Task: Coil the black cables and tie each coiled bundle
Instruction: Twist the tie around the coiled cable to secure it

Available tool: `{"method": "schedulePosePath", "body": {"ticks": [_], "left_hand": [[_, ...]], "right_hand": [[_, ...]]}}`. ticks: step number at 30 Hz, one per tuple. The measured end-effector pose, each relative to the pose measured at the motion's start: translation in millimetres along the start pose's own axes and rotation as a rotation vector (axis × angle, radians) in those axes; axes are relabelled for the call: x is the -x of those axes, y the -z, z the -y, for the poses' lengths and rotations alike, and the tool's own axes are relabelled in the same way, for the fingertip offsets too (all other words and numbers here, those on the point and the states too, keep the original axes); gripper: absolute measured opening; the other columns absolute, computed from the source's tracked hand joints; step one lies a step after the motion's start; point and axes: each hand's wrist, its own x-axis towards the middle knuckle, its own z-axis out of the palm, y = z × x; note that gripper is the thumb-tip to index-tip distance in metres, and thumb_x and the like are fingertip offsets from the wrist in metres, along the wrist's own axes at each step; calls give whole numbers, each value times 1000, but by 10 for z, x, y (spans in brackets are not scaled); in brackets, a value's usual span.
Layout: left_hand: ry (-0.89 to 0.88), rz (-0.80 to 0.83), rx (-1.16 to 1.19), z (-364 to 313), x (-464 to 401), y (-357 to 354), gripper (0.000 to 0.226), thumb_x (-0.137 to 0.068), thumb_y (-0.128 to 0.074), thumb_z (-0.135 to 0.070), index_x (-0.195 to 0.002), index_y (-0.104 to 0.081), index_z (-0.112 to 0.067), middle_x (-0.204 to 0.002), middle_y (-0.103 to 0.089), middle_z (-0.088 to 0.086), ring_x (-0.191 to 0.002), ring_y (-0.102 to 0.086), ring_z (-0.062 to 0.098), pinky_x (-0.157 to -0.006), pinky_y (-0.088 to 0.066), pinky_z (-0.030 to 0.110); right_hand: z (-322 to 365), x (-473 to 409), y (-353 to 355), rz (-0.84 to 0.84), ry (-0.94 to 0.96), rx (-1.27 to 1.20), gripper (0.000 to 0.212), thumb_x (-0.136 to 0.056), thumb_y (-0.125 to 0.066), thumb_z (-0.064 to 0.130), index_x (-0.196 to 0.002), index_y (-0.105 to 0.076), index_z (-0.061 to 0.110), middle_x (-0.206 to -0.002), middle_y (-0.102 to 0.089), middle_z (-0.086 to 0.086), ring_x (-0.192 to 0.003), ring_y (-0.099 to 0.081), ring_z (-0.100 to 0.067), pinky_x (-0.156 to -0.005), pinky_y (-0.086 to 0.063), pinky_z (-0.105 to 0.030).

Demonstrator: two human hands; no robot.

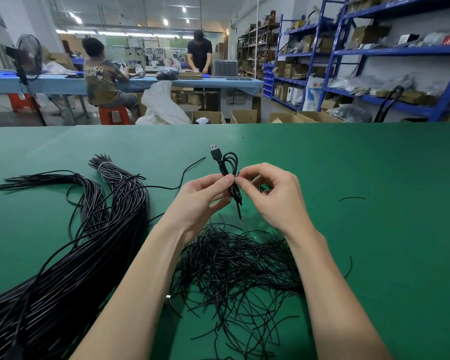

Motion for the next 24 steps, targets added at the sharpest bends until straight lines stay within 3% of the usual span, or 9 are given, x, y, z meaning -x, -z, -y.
{"method": "schedulePosePath", "body": {"ticks": [7, 11, 13, 15, 18, 20, 22, 24], "left_hand": [[-38, 11, -33, 13, 3, 6, 13, -91, -69, -21, -97, -75, -12, -99, -74, 6, -92, -68, 14, -79, -54, 20], [-154, -40, -133, 29, 0, -19, 11, -91, -71, -14, -95, -74, -5, -93, -75, 8, -86, -69, 13, -80, -56, 22], [-281, -99, -331, 55, 1, -29, 7, -89, -74, -13, -92, -75, -7, -88, -77, 4, -82, -70, 10, -79, -56, 22], [-394, -104, -526, 83, 1, -47, 4, -89, -75, -13, -92, -76, -11, -87, -78, 1, -81, -72, 13, -79, -56, 23], [-405, -93, -640, 129, -18, -31, 5, -89, -74, -15, -85, -76, -18, -81, -77, -2, -78, -71, 13, -78, -56, 26], [-289, -113, -518, 145, -31, -7, 5, -89, -74, -15, -85, -76, -16, -82, -77, 3, -79, -69, 12, -79, -59, 25], [-136, -135, -269, 137, -32, 7, 5, -89, -73, -13, -87, -75, -9, -81, -75, 8, -81, -68, 18, -81, -60, 27], [-39, -135, -110, 113, -37, 32, 8, -89, -71, -12, -90, -73, -4, -82, -72, 9, -84, -66, 22, -82, -59, 26]], "right_hand": [[28, -18, 20, 71, -32, 44, 12, -93, -72, 26, -84, -68, 32, -83, -68, 23, -72, -61, -4, -60, -40, -8], [22, -16, -14, 68, -181, -46, 20, -94, -71, 19, -76, -68, 27, -67, -65, 15, -64, -57, -9, -63, -46, -21], [25, -14, -20, 85, -328, -174, 23, -95, -69, 13, -73, -70, 23, -63, -62, 13, -58, -50, -7, -52, -39, -18], [6, -14, -23, 120, -599, -449, 21, -95, -64, 8, -75, -69, 14, -65, -60, 5, -54, -44, -6, -42, -30, -15], [-20, 4, 7, 188, -1006, -876, 15, -96, -59, 5, -83, -65, 6, -65, -59, 0, -49, -42, -3, -34, -25, -11], [-41, 22, 5, 203, -969, -796, 11, -97, -62, 10, -88, -69, 8, -73, -66, -1, -51, -50, -4, -37, -34, -12], [-45, 36, 14, 170, -710, -446, 6, -96, -68, 12, -96, -72, 15, -90, -74, 1, -55, -59, -6, -46, -44, -16], [-59, 47, 35, 144, -402, -119, 16, -91, -74, 11, -99, -73, 26, -97, -75, 9, -57, -61, -7, -53, -49, -18]]}}
